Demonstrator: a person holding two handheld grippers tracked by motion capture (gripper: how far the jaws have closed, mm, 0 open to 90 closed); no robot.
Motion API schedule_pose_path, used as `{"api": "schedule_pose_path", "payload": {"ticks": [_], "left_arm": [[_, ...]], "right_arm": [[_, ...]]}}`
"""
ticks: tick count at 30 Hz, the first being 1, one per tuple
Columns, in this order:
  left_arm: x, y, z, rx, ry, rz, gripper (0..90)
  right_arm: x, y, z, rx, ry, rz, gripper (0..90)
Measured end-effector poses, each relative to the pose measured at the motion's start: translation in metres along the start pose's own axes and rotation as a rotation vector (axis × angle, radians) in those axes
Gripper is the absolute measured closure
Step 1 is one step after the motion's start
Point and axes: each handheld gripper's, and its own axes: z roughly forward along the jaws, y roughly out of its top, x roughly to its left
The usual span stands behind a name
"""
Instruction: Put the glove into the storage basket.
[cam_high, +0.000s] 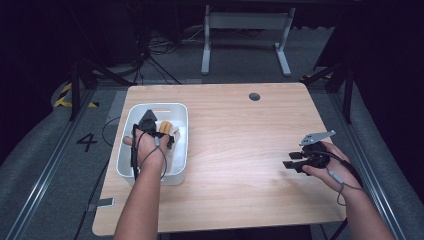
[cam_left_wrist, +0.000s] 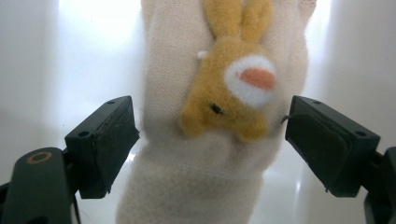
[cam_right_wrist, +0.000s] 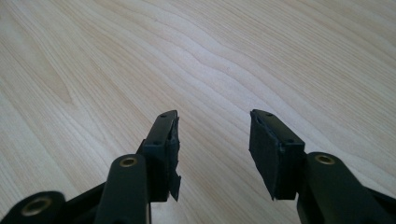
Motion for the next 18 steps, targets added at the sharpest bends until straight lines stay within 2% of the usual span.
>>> {"api": "schedule_pose_path", "payload": {"ticks": [4,5,12,18], "left_arm": [[0.0,-0.001,-0.007,-0.034,-0.002,0.01,17.2],[-0.001,-0.001,-0.009,-0.038,-0.014,0.01,17.3],[0.001,-0.001,-0.014,-0.055,-0.026,0.009,18.4],[0.002,-0.003,-0.025,-0.116,-0.053,0.045,19.6]], "right_arm": [[0.0,0.004,0.004,0.001,0.005,-0.011,53.1],[-0.002,0.007,0.005,-0.004,0.006,-0.01,52.9],[-0.007,0.011,0.008,-0.007,0.016,-0.003,52.8],[-0.011,0.01,0.008,-0.006,0.018,0.011,52.8]]}}
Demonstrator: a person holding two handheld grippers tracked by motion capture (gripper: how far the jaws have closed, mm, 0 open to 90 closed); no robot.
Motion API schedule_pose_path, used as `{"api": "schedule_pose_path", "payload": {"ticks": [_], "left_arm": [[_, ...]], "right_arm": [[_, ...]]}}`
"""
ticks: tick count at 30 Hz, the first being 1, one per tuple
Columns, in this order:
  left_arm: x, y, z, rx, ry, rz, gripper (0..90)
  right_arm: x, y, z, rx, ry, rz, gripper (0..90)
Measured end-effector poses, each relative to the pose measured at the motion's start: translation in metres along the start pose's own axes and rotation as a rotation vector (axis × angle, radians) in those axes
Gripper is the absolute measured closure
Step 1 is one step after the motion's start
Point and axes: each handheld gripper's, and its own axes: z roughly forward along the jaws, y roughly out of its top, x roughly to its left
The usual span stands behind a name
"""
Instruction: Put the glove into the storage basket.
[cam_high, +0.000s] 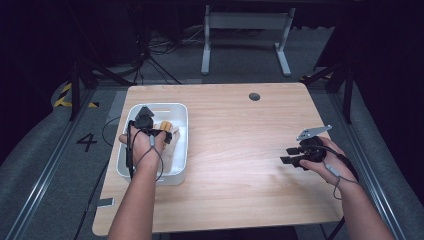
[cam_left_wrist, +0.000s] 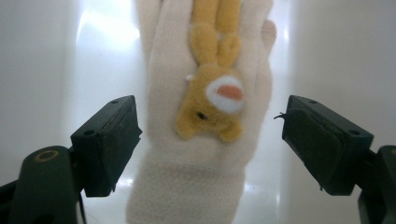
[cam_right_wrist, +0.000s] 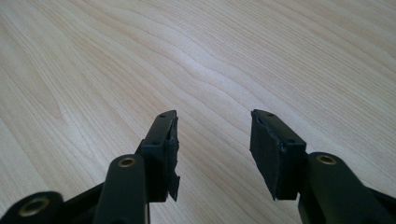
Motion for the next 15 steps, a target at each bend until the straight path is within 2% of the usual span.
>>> {"api": "schedule_pose_path", "payload": {"ticks": [2,7,8,10,11,13,15], "left_arm": [[0.0,0.0,-0.002,-0.002,-0.004,0.01,20.9],[-0.002,-0.004,-0.014,-0.039,-0.061,0.041,22.7],[-0.002,-0.004,-0.014,-0.039,-0.061,0.041,23.5],[-0.005,-0.006,-0.019,-0.047,-0.085,0.059,24.1],[-0.009,-0.009,-0.024,-0.052,-0.106,0.085,24.5],[-0.014,-0.01,-0.03,-0.059,-0.119,0.117,25.0],[-0.018,-0.012,-0.037,-0.072,-0.128,0.133,26.7]], "right_arm": [[-0.001,0.0,0.0,-0.001,-0.001,0.001,52.7],[-0.004,-0.003,-0.002,-0.003,-0.004,0.014,52.8],[-0.004,-0.003,-0.002,-0.003,-0.004,0.014,52.8],[-0.006,-0.003,-0.002,-0.004,-0.003,0.018,52.8],[-0.006,-0.003,-0.002,-0.002,-0.003,0.02,52.8],[-0.007,-0.004,-0.001,0.002,-0.004,0.027,52.8],[-0.009,-0.004,0.0,0.002,-0.005,0.028,52.8]]}}
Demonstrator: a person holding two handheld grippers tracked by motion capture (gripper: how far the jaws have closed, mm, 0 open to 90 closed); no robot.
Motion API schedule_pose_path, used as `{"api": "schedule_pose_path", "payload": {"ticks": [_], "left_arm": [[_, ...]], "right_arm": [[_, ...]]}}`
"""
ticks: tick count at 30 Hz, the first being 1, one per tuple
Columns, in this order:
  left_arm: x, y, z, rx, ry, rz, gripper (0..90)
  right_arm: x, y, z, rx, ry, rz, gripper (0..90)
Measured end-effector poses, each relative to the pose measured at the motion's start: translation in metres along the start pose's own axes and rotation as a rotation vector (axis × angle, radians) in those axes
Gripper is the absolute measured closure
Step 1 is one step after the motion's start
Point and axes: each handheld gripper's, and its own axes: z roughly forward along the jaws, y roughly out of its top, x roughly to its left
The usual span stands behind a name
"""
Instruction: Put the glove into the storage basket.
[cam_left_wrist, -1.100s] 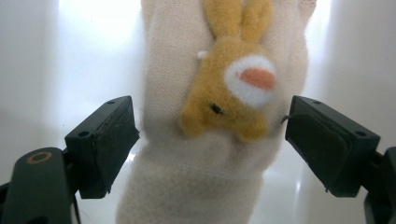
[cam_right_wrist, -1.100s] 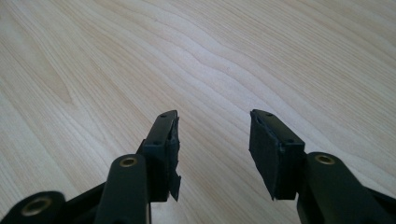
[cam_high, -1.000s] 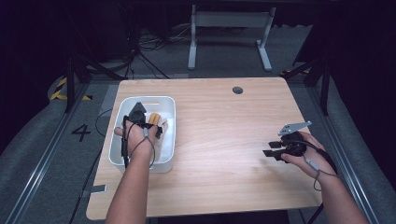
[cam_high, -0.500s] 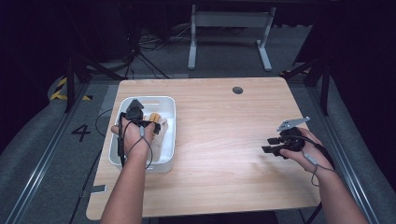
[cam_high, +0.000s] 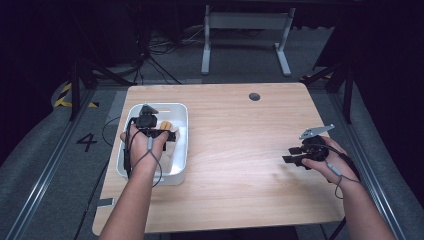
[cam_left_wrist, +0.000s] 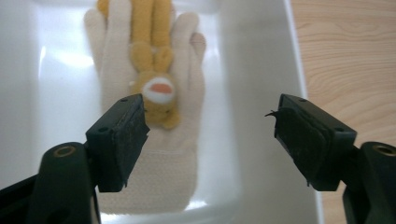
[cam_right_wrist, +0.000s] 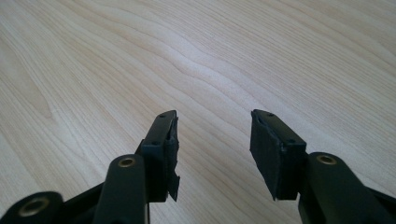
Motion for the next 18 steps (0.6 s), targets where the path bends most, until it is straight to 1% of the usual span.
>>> {"api": "schedule_pose_path", "payload": {"ticks": [1,2,3,4,5,6,8,9,11,13,14,15,16,17,18], "left_arm": [[0.0,0.0,0.0,0.0,0.0,0.0,27.4],[-0.006,-0.001,-0.006,-0.02,-0.025,0.037,27.5],[-0.006,-0.001,-0.006,-0.02,-0.025,0.037,27.7],[-0.009,-0.002,-0.008,-0.031,-0.039,0.046,27.7],[-0.012,-0.003,-0.011,-0.036,-0.052,0.066,27.7],[-0.019,-0.006,-0.015,-0.051,-0.084,0.098,27.2],[-0.026,-0.008,-0.02,-0.076,-0.126,0.123,27.2],[-0.029,-0.009,-0.022,-0.077,-0.138,0.141,27.6],[-0.036,-0.012,-0.025,-0.081,-0.157,0.175,27.6],[-0.044,-0.015,-0.026,-0.082,-0.165,0.216,27.6],[-0.044,-0.015,-0.026,-0.082,-0.165,0.216,27.4],[-0.052,-0.018,-0.028,-0.087,-0.177,0.258,27.1],[-0.055,-0.019,-0.029,-0.09,-0.188,0.277,27.1],[-0.055,-0.019,-0.029,-0.09,-0.188,0.277,27.0],[-0.059,-0.02,-0.03,-0.104,-0.2,0.302,27.0]], "right_arm": [[0.0,-0.001,0.0,0.002,0.003,0.002,52.8],[-0.001,-0.001,0.0,0.004,0.004,0.005,52.8],[-0.001,-0.002,0.0,0.006,0.003,0.008,52.8],[-0.001,-0.002,0.001,0.005,0.001,0.008,52.8],[-0.001,-0.002,0.001,0.005,0.001,0.008,52.8],[-0.002,-0.002,0.0,0.004,0.0,0.008,52.8],[-0.002,-0.003,0.0,0.006,0.0,0.014,52.7],[-0.002,-0.003,0.0,0.005,-0.001,0.014,52.7],[-0.003,-0.003,0.0,0.005,-0.001,0.015,52.8],[-0.004,-0.003,0.0,0.005,0.0,0.018,52.8],[-0.004,-0.003,0.0,0.005,-0.003,0.019,52.8],[-0.005,-0.004,0.0,0.006,0.0,0.021,52.8],[-0.005,-0.004,0.0,0.004,0.006,0.021,52.8],[-0.005,-0.004,0.0,0.004,0.006,0.021,52.8],[-0.005,-0.005,0.0,0.003,0.015,0.024,52.8]]}}
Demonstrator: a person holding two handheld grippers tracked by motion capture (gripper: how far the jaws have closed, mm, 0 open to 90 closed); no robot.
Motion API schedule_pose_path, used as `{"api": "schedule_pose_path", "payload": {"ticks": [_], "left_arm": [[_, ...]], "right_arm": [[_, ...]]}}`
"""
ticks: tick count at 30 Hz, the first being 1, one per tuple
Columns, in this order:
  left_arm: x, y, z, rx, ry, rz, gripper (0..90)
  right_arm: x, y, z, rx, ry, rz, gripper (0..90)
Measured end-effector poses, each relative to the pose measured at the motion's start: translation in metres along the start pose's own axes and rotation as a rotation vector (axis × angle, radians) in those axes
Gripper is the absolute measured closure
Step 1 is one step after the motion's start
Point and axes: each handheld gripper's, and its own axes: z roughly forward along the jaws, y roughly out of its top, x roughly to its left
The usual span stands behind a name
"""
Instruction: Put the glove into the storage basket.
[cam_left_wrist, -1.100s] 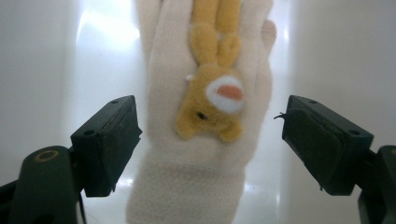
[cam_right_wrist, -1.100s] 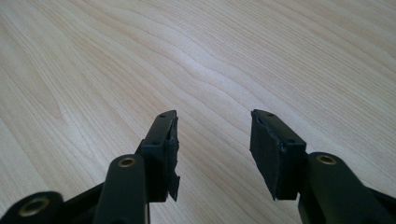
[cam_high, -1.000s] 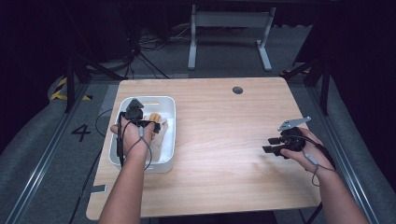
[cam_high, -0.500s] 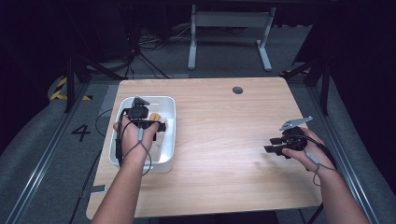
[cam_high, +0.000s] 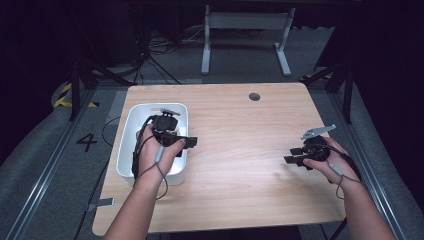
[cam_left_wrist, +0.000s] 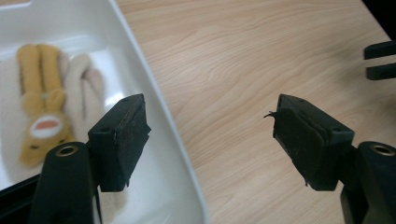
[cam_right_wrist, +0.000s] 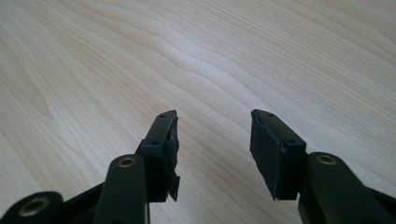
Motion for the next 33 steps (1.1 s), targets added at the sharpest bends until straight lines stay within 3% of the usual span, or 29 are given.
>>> {"api": "schedule_pose_path", "payload": {"ticks": [1,3,4,13,14,15,20,27,30,33], "left_arm": [[-0.005,0.001,0.001,-0.016,-0.012,0.052,26.2],[-0.007,0.001,0.003,-0.016,-0.016,0.076,26.4],[-0.012,0.002,0.008,-0.012,-0.029,0.12,26.4],[-0.026,0.002,0.025,0.001,-0.139,0.203,26.4],[-0.029,0.001,0.03,-0.023,-0.183,0.229,26.3],[-0.029,0.001,0.03,-0.023,-0.183,0.229,25.6],[-0.038,-0.007,0.045,-0.025,-0.239,0.317,25.5],[-0.047,-0.027,0.05,-0.052,-0.282,0.361,25.4],[-0.05,-0.041,0.047,-0.081,-0.335,0.367,25.4],[-0.05,-0.049,0.049,-0.05,-0.362,0.383,25.3]], "right_arm": [[0.0,-0.001,-0.001,-0.01,0.02,0.004,52.7],[0.001,-0.001,-0.004,-0.018,0.03,0.008,52.8],[0.001,-0.001,-0.005,-0.022,0.031,0.009,52.8],[-0.003,-0.01,-0.011,-0.036,0.052,0.029,52.8],[-0.003,-0.012,-0.012,-0.035,0.057,0.028,52.8],[-0.003,-0.012,-0.012,-0.035,0.057,0.028,52.8],[-0.005,-0.021,-0.019,-0.038,0.048,0.034,53.6],[-0.007,-0.023,-0.018,-0.035,0.06,0.037,53.6],[-0.007,-0.022,-0.014,-0.03,0.061,0.043,53.5],[-0.006,-0.021,-0.008,-0.014,0.063,0.041,53.5]]}}
